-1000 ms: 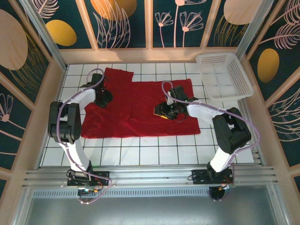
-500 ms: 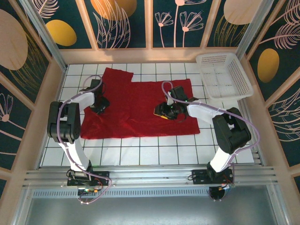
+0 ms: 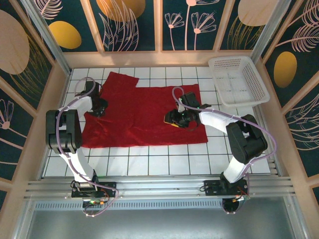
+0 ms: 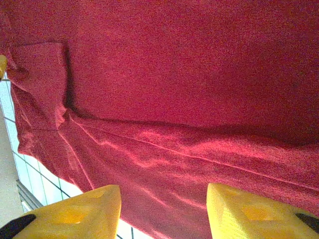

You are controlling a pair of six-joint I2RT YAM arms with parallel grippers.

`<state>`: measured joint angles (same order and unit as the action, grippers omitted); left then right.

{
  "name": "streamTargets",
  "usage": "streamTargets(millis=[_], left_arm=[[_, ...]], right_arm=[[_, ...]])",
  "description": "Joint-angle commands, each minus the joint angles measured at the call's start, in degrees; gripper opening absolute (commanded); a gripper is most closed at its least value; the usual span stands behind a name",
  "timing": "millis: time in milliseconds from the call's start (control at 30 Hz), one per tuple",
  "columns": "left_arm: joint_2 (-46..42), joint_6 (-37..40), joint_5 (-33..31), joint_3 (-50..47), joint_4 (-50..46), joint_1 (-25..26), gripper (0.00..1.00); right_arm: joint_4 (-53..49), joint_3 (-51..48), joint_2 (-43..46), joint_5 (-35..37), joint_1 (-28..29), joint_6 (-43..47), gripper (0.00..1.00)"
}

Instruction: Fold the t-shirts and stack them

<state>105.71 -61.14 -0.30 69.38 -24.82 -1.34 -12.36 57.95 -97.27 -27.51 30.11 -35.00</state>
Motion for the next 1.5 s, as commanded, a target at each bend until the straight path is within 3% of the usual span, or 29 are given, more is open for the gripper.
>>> streamTargets(millis=[0,367,900,1167,1233,1267,1333,1467], left_arm=[[0.42,-5.67,0.8,2.34,-3.1,-1.59,0.32],[3.5,-11.34,2.54,3.58,-5.02,-2.77,0.22],[6.41,-9.86,3.1,2.03,-2.83,-2.83,0.28],[6.63,-9.33,3.16,1.89,-1.83,-2.87,0.45],[6.35,-9.43,2.81,1.98,-2.14,-2.87,0.58],[6.13,-9.45,2.76,1.98,-2.13,-2.87,0.59],[5.62,-9.15,2.18,2.74,-2.78,-2.96,0.56],[5.89,-3.82,-2.86,8.81,-7.49,-3.13,0.32]], right_arm=[[0.32,-0.51,2.25,-0.4,0.48,0.2,0.49],[0.49,-0.95,2.37,-0.19,0.48,0.13,0.49],[0.76,-1.14,2.23,-0.27,0.48,-0.06,0.49],[0.85,-1.18,2.18,-0.27,0.48,-0.04,0.49],[0.85,-1.04,2.09,-0.27,0.48,-0.06,0.49],[0.85,-1.05,1.97,-0.27,0.48,-0.05,0.49],[0.76,-0.87,1.96,-0.27,0.48,0.06,0.49],[0.67,-0.98,2.0,-0.27,0.48,0.11,0.49]])
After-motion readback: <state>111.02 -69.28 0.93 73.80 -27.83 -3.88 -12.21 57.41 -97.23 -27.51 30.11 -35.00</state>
